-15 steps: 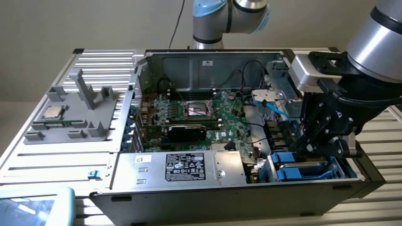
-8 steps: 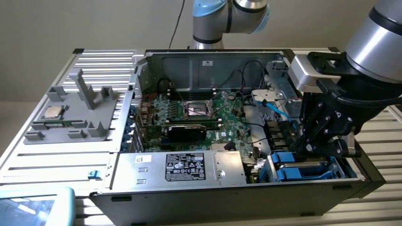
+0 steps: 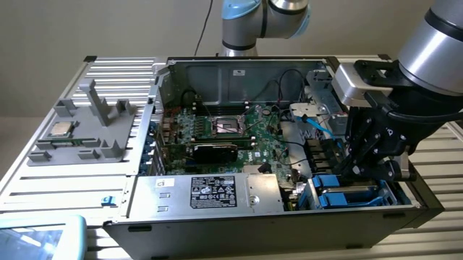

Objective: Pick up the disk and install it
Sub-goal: 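Insert the second disk wire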

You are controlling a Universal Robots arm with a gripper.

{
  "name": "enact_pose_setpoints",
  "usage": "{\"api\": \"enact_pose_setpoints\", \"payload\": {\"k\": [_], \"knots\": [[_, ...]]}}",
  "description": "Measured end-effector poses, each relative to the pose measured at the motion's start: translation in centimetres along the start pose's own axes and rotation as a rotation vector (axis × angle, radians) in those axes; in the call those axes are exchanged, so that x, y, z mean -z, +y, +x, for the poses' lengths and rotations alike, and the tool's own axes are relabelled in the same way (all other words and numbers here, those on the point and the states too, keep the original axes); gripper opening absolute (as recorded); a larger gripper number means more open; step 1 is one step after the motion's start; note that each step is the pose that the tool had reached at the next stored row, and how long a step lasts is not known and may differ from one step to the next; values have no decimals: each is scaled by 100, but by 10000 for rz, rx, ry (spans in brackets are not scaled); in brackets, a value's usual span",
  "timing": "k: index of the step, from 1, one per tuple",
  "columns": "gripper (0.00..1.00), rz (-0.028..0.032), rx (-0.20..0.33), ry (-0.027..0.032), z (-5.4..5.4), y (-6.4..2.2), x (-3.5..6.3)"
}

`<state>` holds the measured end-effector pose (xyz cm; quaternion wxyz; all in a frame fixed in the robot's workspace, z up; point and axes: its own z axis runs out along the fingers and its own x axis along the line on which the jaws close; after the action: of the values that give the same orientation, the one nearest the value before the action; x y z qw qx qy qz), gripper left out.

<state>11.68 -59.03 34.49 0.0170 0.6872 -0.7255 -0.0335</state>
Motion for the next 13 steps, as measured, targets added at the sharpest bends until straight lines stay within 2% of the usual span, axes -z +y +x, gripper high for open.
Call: {"api": "enact_pose_setpoints", "payload": {"k": [7, 13], "knots": [[16, 126, 8, -17, 1, 12, -18], [16, 174, 10, -30, 1, 20, -36]]}}
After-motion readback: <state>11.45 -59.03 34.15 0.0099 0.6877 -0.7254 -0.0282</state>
